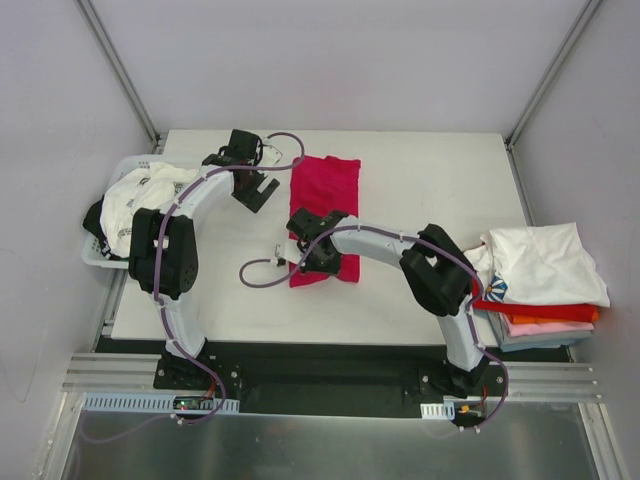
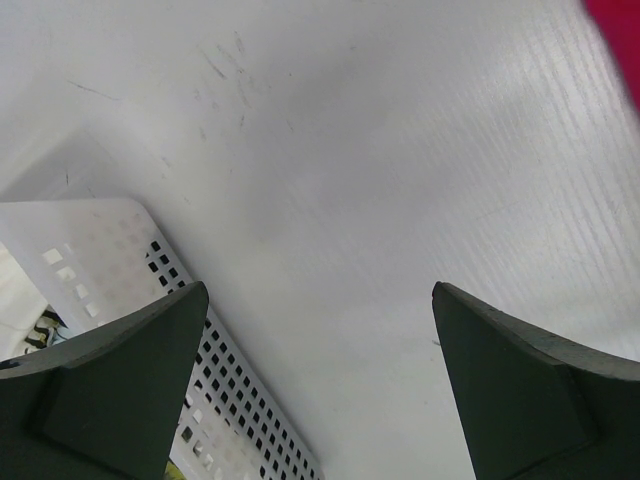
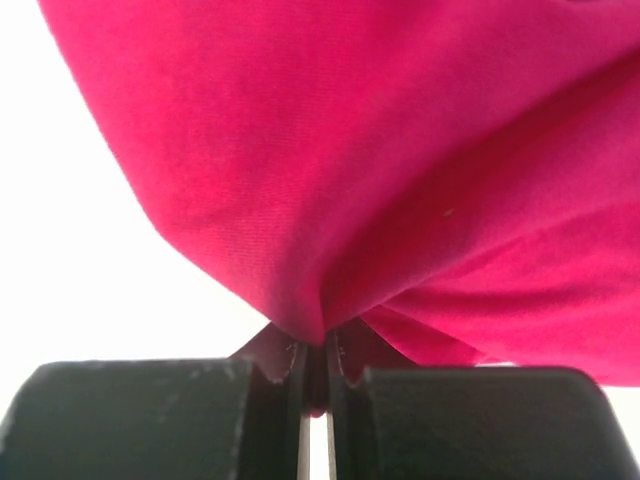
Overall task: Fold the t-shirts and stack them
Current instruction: Grab one side of the 2/3 rectangular tshirt with right arm, then fold the long partially folded tshirt into a neat square
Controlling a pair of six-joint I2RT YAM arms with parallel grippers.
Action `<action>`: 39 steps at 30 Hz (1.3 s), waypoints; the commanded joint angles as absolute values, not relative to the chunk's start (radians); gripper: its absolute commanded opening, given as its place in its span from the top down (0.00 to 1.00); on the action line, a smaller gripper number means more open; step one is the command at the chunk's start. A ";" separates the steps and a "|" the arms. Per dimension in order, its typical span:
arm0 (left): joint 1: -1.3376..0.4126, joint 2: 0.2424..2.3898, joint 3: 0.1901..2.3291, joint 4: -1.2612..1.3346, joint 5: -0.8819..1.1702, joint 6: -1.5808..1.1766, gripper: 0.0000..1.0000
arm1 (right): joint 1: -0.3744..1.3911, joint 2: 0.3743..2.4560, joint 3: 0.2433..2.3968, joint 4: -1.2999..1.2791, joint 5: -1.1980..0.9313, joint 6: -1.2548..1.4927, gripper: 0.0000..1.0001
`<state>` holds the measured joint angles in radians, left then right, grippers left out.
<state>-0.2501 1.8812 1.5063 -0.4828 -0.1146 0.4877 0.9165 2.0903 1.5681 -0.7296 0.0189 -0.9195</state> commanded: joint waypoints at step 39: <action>-0.259 1.832 1.462 -0.449 -0.127 0.492 0.05 | 1.307 1.832 1.492 -0.870 0.126 -0.808 0.99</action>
